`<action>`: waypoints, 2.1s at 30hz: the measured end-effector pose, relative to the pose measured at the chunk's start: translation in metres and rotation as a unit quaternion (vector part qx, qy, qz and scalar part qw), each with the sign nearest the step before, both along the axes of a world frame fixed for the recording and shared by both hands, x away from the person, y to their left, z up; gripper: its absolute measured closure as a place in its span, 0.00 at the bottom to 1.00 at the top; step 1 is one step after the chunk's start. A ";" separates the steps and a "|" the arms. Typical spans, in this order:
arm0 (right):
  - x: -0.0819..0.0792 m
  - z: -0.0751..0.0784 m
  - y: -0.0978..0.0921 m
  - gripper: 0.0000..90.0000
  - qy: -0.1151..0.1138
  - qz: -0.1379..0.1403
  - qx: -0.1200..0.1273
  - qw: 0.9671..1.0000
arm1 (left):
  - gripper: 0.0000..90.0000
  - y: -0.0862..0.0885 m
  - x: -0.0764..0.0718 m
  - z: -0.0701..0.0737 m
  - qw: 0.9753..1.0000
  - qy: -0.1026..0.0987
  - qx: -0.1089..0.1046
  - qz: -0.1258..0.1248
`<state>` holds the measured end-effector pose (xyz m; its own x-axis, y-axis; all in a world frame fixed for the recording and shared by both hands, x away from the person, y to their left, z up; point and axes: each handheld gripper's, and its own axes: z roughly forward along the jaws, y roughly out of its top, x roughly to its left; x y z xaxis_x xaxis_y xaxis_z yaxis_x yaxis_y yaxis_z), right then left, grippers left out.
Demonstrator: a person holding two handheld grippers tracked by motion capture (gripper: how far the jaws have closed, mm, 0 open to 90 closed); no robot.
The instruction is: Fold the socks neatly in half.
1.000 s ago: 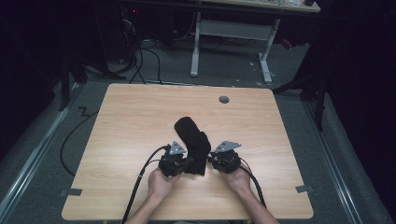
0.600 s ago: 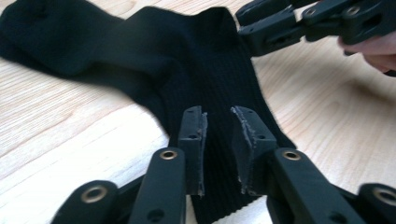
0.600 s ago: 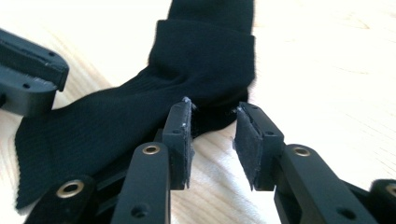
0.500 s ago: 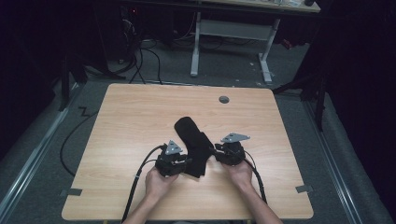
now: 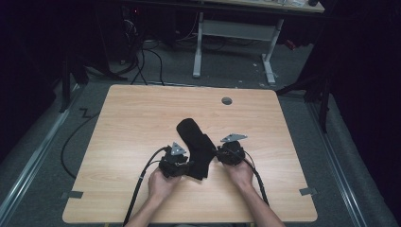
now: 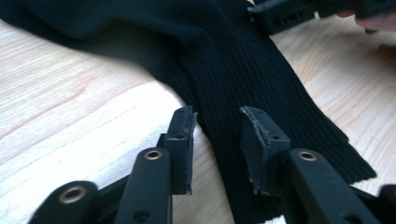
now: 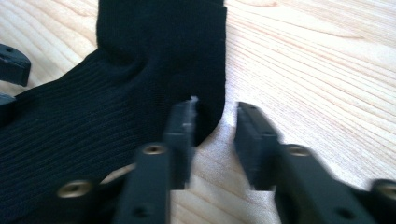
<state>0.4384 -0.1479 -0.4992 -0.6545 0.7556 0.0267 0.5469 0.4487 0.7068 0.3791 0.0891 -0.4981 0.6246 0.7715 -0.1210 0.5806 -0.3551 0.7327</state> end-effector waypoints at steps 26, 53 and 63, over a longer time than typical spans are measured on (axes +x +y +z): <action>-0.007 0.029 0.010 1.00 -0.086 0.054 -0.020 0.995 | 0.81 -0.019 0.049 0.012 1.000 -0.011 -0.006 0.026; 0.000 0.032 0.014 1.00 -0.079 0.075 -0.017 0.994 | 0.86 -0.024 0.055 0.002 0.998 -0.028 0.052 0.036; -0.001 0.036 0.016 1.00 -0.084 0.077 -0.017 0.993 | 1.00 -0.016 0.051 0.013 0.998 -0.039 0.049 0.026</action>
<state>0.4378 -0.1319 -0.4632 -0.7559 0.6443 -0.1164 0.3453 0.5434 0.7652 0.4306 0.0727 -0.4851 0.5877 0.8091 0.0034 0.5429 -0.3975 0.7398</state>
